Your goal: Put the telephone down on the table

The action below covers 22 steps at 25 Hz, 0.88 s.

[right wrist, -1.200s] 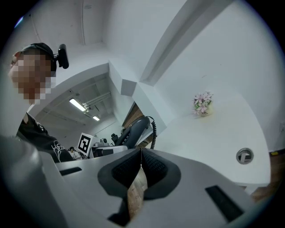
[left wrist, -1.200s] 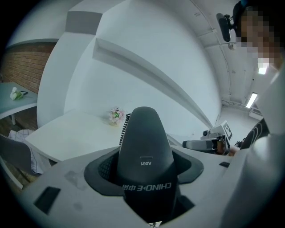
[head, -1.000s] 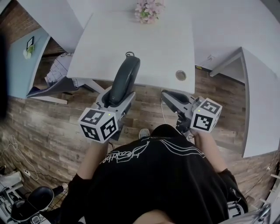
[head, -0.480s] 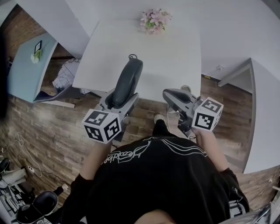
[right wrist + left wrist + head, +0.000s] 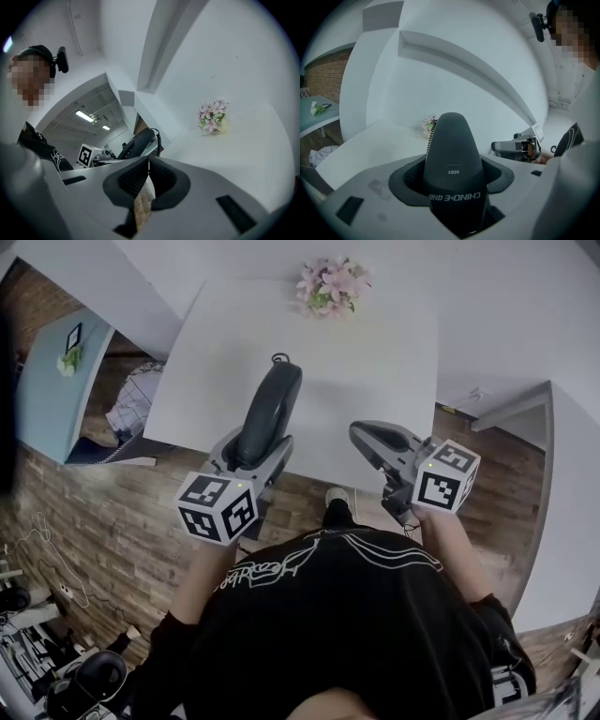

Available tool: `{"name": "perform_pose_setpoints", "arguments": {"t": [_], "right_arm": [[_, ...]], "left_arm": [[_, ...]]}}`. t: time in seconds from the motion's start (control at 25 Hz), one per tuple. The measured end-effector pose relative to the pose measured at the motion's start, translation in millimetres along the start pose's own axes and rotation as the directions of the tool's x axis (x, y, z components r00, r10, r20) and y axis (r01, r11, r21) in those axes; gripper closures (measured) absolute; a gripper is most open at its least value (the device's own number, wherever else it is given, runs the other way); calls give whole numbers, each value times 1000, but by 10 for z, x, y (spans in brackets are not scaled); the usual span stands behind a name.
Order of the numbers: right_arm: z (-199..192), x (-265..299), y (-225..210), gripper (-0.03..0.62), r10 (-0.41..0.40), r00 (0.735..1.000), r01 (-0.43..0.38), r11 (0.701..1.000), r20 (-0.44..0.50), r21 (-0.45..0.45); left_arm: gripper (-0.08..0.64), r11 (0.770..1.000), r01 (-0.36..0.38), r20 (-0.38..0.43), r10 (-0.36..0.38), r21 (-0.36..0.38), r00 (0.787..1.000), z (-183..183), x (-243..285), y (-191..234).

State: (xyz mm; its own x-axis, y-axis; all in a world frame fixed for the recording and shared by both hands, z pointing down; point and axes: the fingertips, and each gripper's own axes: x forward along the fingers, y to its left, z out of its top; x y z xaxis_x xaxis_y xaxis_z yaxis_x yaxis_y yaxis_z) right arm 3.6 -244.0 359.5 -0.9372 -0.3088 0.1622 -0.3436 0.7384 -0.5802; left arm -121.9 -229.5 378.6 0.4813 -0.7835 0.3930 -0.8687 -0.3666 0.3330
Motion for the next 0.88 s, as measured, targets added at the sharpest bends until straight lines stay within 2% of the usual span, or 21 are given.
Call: {"name": "perform_pose_setpoints", "arguments": {"t": [0.12,0.52,0.88], "right_arm": [[17,40,-246,552,5,1000,-4,1000,-13,18],[44,86,-547,552,-13,999,15,998,-37,68],[-48,123,-885,552,-48,996,56,992,-69,111]], "left_arm": [[276,1000,-17,-14,17,-11,1000,-17,242,100],[276,999,-48,-84,46,-19,995,-81,630,349],[276,999,-53,-135,54,12,989,-240,1082,586]]}}
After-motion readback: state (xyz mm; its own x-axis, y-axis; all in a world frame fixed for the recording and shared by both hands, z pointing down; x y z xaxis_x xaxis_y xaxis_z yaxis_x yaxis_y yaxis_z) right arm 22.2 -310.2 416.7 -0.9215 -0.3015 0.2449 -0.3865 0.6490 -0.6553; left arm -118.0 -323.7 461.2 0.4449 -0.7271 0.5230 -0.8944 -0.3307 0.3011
